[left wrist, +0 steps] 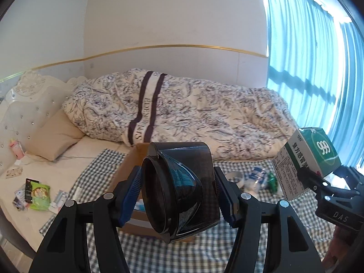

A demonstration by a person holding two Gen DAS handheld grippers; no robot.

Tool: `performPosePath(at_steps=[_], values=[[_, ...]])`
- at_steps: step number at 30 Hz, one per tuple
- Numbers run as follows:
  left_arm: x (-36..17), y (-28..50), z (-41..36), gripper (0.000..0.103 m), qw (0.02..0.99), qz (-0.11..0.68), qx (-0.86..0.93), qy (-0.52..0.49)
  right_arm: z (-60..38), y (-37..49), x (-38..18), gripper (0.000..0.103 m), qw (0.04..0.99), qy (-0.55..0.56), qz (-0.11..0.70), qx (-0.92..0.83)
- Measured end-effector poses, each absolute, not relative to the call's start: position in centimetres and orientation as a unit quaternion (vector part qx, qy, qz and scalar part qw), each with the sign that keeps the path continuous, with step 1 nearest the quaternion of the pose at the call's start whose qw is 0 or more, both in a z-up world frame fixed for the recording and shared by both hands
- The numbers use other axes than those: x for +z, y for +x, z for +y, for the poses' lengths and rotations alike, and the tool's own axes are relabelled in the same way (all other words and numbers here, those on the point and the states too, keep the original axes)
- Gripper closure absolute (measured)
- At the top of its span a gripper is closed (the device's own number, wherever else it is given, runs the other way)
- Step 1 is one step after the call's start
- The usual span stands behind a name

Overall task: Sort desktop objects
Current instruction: 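Carry the black case and green medicine box over the cardboard box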

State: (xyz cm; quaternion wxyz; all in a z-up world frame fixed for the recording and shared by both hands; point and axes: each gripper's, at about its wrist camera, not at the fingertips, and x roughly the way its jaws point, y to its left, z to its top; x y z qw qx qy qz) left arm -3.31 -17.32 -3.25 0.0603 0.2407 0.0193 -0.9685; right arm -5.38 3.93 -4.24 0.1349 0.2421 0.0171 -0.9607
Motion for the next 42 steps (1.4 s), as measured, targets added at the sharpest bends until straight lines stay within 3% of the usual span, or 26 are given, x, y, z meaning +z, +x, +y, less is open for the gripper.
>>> performPosePath(at_steps=[13,42], values=[[-4.6,-6.5,-22.5,0.04,0.087,0.022,-0.963,0.254,-0.9,-8.4,-6.2,0.011,0.173,0.264,0.031,-0.948],[-13.9,-17.2,-28.9,0.04,0.094,0.041,-0.935,0.339,-9.8,-17.1,-10.6,0.011,0.233,0.288,0.069,-0.926]])
